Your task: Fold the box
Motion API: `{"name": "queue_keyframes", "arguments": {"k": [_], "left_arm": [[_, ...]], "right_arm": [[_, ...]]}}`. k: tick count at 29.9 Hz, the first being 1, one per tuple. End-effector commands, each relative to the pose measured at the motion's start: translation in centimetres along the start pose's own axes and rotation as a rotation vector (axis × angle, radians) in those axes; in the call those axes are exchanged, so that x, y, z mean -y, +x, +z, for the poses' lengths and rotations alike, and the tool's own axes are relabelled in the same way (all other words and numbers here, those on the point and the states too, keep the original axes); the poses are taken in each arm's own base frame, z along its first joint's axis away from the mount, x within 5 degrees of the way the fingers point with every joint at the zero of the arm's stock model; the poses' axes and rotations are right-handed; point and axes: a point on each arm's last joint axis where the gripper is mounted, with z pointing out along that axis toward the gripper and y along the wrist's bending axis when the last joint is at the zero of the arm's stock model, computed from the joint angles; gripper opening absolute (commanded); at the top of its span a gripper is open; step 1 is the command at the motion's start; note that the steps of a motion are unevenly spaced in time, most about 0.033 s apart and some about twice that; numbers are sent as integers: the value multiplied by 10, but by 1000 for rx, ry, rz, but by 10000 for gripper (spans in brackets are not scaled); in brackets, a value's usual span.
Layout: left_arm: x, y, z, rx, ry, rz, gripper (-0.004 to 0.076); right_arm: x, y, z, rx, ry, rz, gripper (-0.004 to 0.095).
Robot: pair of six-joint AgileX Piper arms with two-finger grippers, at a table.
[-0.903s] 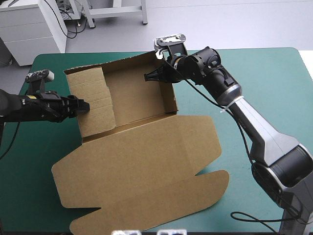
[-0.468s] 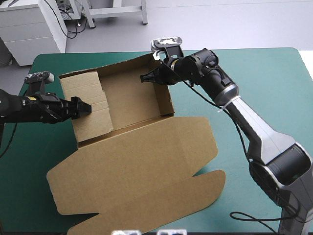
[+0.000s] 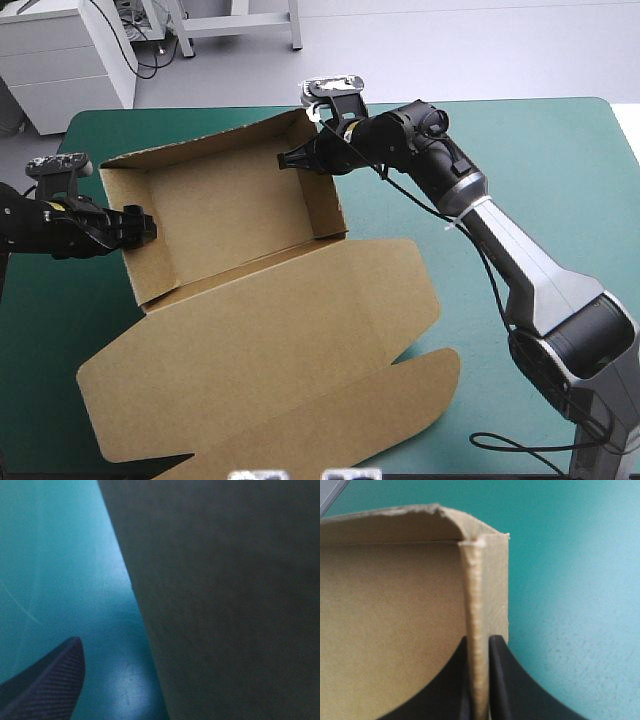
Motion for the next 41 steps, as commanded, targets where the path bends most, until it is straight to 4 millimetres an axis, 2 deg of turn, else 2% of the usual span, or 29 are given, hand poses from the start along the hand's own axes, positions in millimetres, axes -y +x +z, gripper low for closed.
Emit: {"name": "queue_keyframes", "arguments": {"k": [1, 5, 10, 17, 19, 20, 25, 28, 34, 37, 41], "left_arm": [[4, -7, -14, 95, -1, -12, 561], [11, -10, -15, 121, 73, -47, 460], [20, -12, -16, 144, 169, -57, 265], [31, -15, -14, 174, 174, 9, 153], [36, -15, -12, 185, 159, 43, 67], [39, -15, -12, 193, 155, 60, -1], [62, -21, -6, 258, 166, 59, -8], [73, -22, 15, 212, 133, 85, -8], [97, -18, 77, 49, 69, 166, -8], [111, -16, 98, 31, 88, 175, -8], [118, -12, 125, -17, 61, 194, -8]], "right_arm": [[-16, -23, -41, 165, -77, 40, 1], [-12, -22, -37, 163, -39, 33, 1], [-8, -17, -24, 115, -15, 35, 1], [-4, -6, 4, 44, 2, 39, 1], [-6, -3, 11, 25, 6, 31, 1], [-6, -2, 13, 16, 9, 26, 1], [1, 5, 15, -49, 88, -10, 1], [11, 12, 12, -133, 198, -23, 1], [28, 22, 5, -269, 345, -56, -9], [33, 24, 4, -295, 351, -31, -19], [35, 35, 13, -340, 340, 22, -19]]}}
